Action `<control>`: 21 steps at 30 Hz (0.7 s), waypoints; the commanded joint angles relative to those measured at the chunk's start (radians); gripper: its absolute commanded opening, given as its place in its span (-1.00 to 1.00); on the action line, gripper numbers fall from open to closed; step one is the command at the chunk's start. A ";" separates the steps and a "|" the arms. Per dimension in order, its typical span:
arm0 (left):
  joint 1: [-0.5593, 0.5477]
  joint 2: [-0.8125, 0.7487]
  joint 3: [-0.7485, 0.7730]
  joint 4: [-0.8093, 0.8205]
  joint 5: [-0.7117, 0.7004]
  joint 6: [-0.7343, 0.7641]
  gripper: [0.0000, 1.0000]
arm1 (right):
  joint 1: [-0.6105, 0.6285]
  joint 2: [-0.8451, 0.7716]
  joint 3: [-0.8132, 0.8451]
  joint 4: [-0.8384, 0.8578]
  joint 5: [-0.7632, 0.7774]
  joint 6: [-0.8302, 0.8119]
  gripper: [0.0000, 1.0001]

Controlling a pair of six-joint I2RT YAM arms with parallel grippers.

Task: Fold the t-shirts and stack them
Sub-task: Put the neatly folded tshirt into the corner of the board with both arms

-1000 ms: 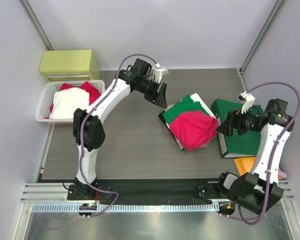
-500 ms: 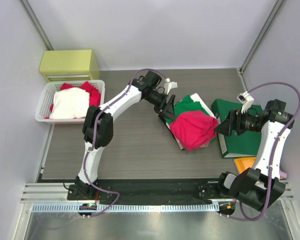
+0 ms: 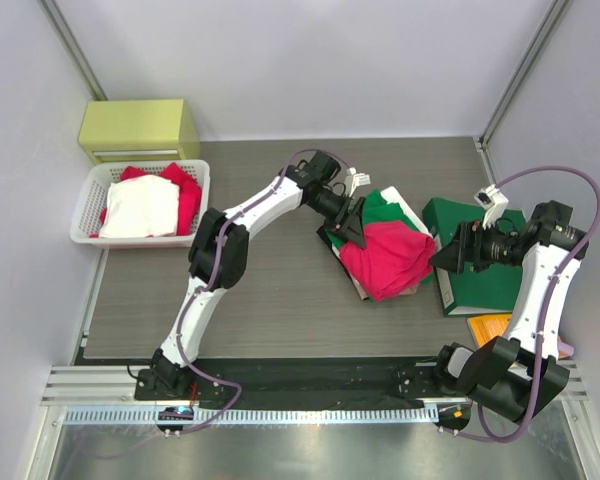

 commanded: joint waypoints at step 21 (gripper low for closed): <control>-0.045 0.071 0.080 0.052 0.105 -0.069 -1.00 | -0.016 0.006 -0.050 0.073 0.029 -0.014 0.62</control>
